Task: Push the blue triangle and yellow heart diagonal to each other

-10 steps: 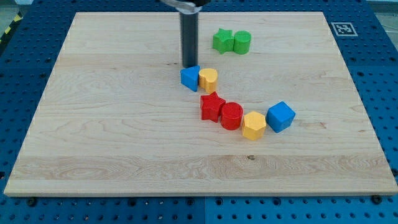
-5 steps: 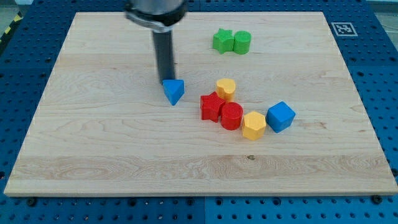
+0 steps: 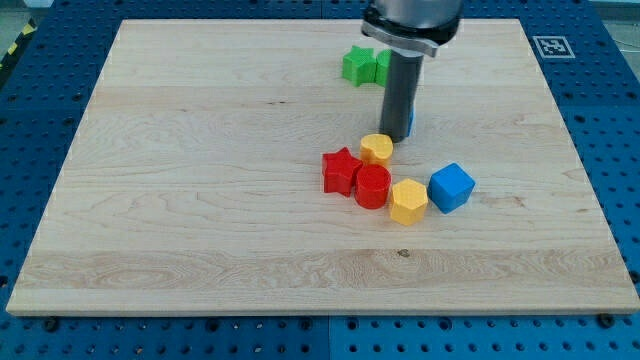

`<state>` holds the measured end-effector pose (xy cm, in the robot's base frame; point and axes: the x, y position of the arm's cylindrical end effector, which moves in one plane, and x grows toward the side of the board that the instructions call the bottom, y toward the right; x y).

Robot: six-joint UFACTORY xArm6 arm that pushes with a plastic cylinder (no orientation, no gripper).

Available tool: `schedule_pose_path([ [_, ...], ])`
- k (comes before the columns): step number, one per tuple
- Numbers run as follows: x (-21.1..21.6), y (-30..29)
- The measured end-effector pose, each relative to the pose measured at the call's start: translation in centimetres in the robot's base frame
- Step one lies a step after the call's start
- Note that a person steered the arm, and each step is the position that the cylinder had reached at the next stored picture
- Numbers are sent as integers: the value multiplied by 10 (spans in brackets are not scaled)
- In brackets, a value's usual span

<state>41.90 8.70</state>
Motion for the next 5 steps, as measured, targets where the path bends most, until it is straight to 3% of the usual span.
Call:
schedule_pose_path([
  [2, 1, -24],
  [3, 6, -66],
  [4, 28, -62],
  [5, 33, 16],
])
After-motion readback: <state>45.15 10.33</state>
